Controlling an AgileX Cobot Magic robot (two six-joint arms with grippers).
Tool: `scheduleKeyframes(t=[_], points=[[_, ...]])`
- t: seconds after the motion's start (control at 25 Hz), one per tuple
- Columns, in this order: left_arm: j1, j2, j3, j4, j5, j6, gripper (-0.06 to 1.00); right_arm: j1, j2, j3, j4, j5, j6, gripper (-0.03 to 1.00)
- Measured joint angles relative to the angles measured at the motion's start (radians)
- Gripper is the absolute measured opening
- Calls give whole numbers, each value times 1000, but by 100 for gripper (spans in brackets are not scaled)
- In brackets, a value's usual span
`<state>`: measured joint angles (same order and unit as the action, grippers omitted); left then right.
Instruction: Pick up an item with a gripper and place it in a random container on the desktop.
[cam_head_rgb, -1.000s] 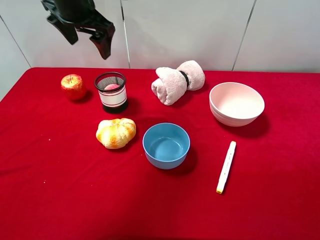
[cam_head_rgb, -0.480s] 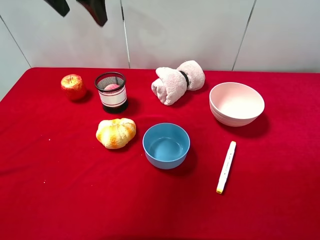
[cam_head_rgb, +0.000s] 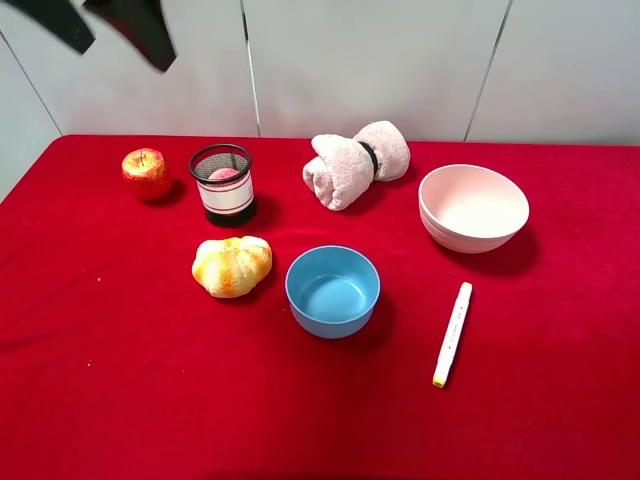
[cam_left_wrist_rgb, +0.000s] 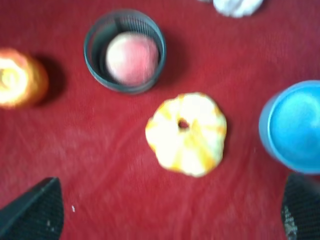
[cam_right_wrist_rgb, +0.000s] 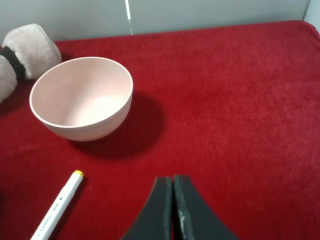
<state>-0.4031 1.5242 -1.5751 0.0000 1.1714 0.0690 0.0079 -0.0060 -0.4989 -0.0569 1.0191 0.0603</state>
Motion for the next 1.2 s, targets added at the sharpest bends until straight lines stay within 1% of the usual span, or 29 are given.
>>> scheduleKeyframes(t=[0.24,0.76,0.8,0.92,1.0,1.2], points=[[0,-165,205,0,0,-21,85,0,0,0,0,0,0,-3],[0,-510,487,0,0,-69,86,0,0,0,0,0,0,-3],[0,-543,509,0,0,-69,87,0,0,0,0,0,0,-3],[0,-644,571,-6,1,-69,95,0,0,0,0,0,0,-3],[0,-712,609,-6,1,-69,98,0,0,0,0,0,0,-3],[0,-896,718,-13,2,-75,99,0,0,0,0,0,0,-3]])
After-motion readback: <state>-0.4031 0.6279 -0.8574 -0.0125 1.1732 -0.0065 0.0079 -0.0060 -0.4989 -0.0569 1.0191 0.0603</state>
